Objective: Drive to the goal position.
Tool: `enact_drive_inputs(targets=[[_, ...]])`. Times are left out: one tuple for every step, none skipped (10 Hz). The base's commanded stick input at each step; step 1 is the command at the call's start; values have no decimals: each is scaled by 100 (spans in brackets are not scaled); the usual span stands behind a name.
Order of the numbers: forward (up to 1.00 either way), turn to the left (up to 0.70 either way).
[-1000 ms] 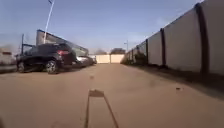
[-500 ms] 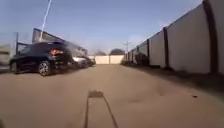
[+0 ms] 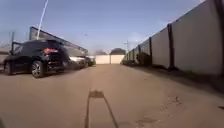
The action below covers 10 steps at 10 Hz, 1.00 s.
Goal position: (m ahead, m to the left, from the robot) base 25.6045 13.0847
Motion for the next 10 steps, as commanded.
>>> enact_drive_inputs(targets=[[100,0],[100,0],[100,0],[100,0],[100,0],[100,0],[100,0],[100,0],[100,0],[100,0]])
